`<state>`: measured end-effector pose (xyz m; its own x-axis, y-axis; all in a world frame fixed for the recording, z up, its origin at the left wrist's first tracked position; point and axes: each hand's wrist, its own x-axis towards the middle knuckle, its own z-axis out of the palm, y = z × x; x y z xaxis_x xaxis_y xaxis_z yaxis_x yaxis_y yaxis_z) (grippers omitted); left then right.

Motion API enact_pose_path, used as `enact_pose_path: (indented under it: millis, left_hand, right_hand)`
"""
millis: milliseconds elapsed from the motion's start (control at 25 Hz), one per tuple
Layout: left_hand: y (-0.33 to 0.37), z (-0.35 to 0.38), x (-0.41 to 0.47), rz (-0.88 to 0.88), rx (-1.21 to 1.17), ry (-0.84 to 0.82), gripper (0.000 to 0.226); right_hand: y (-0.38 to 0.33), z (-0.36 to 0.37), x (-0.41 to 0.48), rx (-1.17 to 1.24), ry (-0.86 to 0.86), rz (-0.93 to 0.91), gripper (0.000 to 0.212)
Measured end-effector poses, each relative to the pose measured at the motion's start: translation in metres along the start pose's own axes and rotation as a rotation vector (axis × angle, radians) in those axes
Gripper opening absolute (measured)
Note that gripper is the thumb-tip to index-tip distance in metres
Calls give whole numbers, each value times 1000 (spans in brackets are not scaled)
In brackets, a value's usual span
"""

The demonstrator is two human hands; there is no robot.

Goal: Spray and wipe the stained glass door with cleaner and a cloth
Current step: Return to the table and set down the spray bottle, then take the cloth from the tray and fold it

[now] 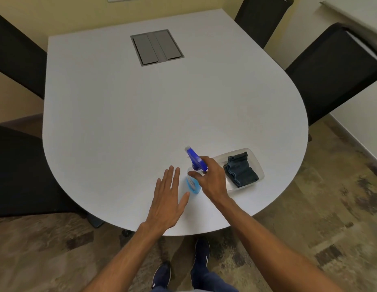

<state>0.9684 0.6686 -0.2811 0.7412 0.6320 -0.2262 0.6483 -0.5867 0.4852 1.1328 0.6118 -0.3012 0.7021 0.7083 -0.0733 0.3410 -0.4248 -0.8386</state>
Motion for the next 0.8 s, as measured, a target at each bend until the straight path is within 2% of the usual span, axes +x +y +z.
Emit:
enact_pose_path:
  millis: [200, 320, 480, 640, 800]
  left_hand:
    - [10, 26, -11, -27, -35, 9, 70]
    - [27, 40, -15, 32, -38, -16, 66]
    - [61, 57, 2, 165, 23, -95, 67]
    - [93, 76, 45, 229, 169, -206, 85]
    - [111, 95, 97, 166, 276, -250, 110]
  right_hand:
    - [12, -17, -3, -14, -103, 25, 79]
    - [33, -41, -12, -43, -164, 36, 64]
    - [70, -88, -5, -70, -97, 165, 36]
    - [101, -113, 23, -254, -34, 246, 25]
    - [126, -111, 57, -452, -71, 284, 27]
